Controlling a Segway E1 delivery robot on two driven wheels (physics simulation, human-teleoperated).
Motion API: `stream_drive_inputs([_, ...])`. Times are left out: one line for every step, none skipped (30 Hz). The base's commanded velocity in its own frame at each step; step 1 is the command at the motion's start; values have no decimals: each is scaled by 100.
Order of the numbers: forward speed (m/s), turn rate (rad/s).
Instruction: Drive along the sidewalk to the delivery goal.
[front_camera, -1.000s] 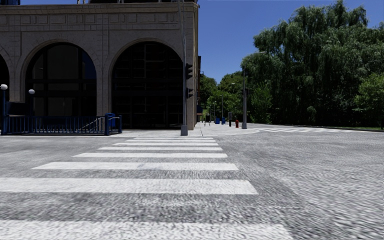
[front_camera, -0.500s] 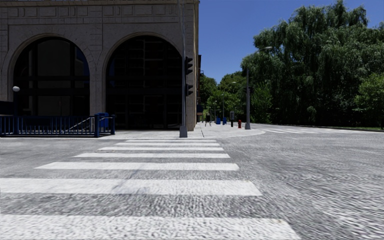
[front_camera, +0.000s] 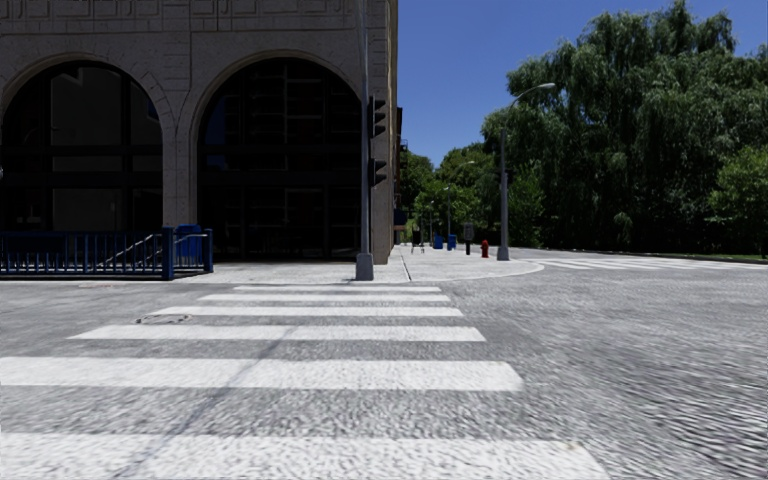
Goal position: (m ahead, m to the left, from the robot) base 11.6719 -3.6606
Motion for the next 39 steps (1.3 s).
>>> stream_drive_inputs([200, 0])
stream_drive_inputs([200, 0])
stream_drive_inputs([200, 0])
stream_drive_inputs([200, 0])
stream_drive_inputs([200, 0])
stream_drive_inputs([200, 0])
stream_drive_inputs([200, 0])
stream_drive_inputs([200, 0])
stream_drive_inputs([200, 0])
stream_drive_inputs([200, 0])
stream_drive_inputs([200, 0])
stream_drive_inputs([200, 0])
stream_drive_inputs([200, 0])
stream_drive_inputs([200, 0])
stream_drive_inputs([200, 0])
stream_drive_inputs([200, 0])
stream_drive_inputs([200, 0])
stream_drive_inputs([200, 0])
stream_drive_inputs([200, 0])
stream_drive_inputs([200, 0])
stream_drive_inputs([200, 0])
stream_drive_inputs([200, 0])
stream_drive_inputs([200, 0])
stream_drive_inputs([200, 0])
stream_drive_inputs([200, 0])
stream_drive_inputs([200, 0])
stream_drive_inputs([200, 0])
stream_drive_inputs([200, -23])
stream_drive_inputs([200, -43])
stream_drive_inputs([200, -98])
stream_drive_inputs([200, -120])
stream_drive_inputs([200, -120])
stream_drive_inputs([200, -119])
stream_drive_inputs([200, -119])
stream_drive_inputs([200, -21])
stream_drive_inputs([200, -4])
stream_drive_inputs([200, 0])
stream_drive_inputs([200, 0])
stream_drive_inputs([200, 0])
